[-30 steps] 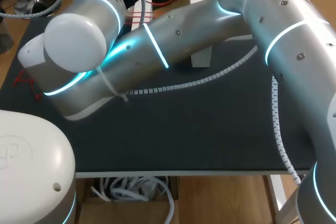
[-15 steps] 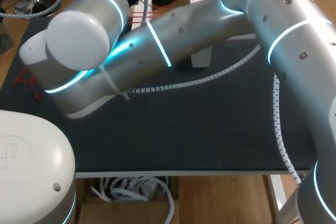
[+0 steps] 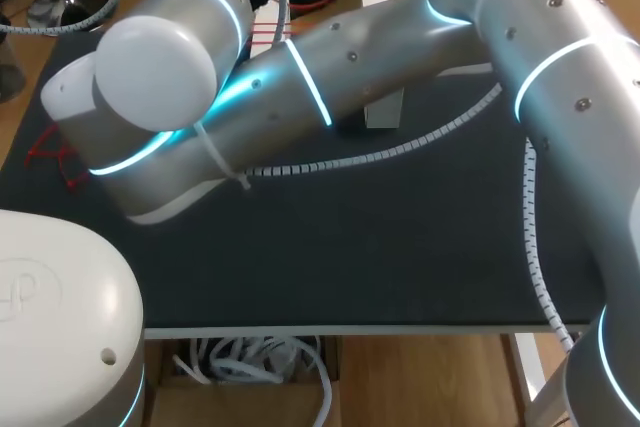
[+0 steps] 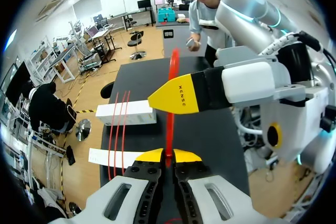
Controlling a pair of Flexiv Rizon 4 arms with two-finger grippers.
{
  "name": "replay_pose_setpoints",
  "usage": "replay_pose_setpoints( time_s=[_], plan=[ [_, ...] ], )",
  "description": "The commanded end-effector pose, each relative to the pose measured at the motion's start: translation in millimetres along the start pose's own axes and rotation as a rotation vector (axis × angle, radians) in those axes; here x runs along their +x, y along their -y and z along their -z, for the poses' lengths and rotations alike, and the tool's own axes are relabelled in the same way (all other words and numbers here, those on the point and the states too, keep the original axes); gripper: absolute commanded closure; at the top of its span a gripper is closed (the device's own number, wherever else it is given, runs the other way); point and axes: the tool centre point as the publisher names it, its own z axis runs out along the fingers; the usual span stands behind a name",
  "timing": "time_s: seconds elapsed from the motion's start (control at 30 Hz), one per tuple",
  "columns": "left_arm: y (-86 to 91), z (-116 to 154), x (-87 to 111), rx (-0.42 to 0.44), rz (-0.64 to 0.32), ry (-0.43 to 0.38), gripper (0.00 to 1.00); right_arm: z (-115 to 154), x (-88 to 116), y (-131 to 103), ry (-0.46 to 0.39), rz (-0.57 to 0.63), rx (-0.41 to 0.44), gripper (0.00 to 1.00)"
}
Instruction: Grab the tape and strap the tape.
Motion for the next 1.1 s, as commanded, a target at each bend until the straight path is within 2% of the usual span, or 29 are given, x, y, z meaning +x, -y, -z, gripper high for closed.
replay_pose_setpoints(
  time_s=[0.03, 0.33, 0.6, 0.7, 1.1],
  plan=[
    [0.2, 0.6, -0.9, -0.003, 0.001, -0.004, 1.0, 3.6, 0.1, 3.8, 0.003, 0.004, -0.012, 0.98],
    [0.2, 0.6, -0.9, -0.003, 0.001, -0.004, 1.0, 4.7, 0.4, 4.1, 0.004, 0.005, -0.013, 0.84],
    [0.2, 0.6, -0.9, -0.003, 0.001, -0.004, 1.0, 5.9, 1.0, 5.1, 0.001, 0.004, -0.018, 0.89],
    [0.2, 0.6, -0.9, -0.003, 0.001, -0.004, 1.0, 6.5, 1.4, 5.4, 0.002, 0.005, -0.02, 1.0],
    [0.2, 0.6, -0.9, -0.003, 0.001, -0.004, 1.0, 4.5, 1.5, 0.0, -0.004, 0.003, -0.01, 1.0]
  ],
)
